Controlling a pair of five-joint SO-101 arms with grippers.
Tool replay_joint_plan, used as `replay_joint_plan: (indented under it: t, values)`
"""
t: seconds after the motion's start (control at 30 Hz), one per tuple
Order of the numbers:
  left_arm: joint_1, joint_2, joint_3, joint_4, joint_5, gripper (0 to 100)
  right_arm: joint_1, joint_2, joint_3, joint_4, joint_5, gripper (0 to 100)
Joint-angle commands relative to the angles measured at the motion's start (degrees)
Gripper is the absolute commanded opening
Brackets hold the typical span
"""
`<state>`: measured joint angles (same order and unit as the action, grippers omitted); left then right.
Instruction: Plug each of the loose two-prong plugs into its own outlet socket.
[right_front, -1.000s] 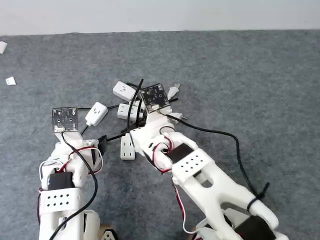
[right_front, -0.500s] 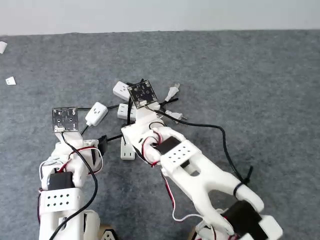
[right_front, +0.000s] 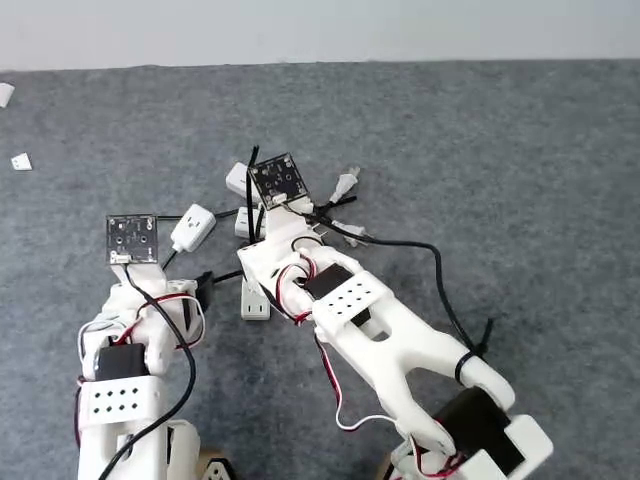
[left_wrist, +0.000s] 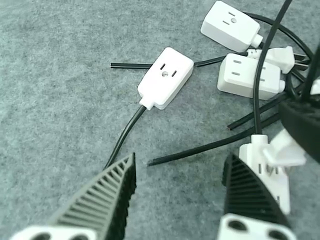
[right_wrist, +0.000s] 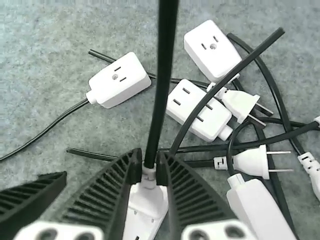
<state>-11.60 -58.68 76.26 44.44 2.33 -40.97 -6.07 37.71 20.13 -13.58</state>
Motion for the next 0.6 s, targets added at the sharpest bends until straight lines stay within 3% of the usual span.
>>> replay_joint_plan:
  t: [0.0, 0.57]
  values:
    - [-0.26, -0.26, -0.84, -2.11, -0.79, 26, -0.75, -0.40, -4.04, -1.45, -0.70, 1.0]
    - [-3.60, -0.26, -1.98, -2.02, -0.62, 26, -2.33, -0.22, -3.87, -4.62, -0.62, 1.0]
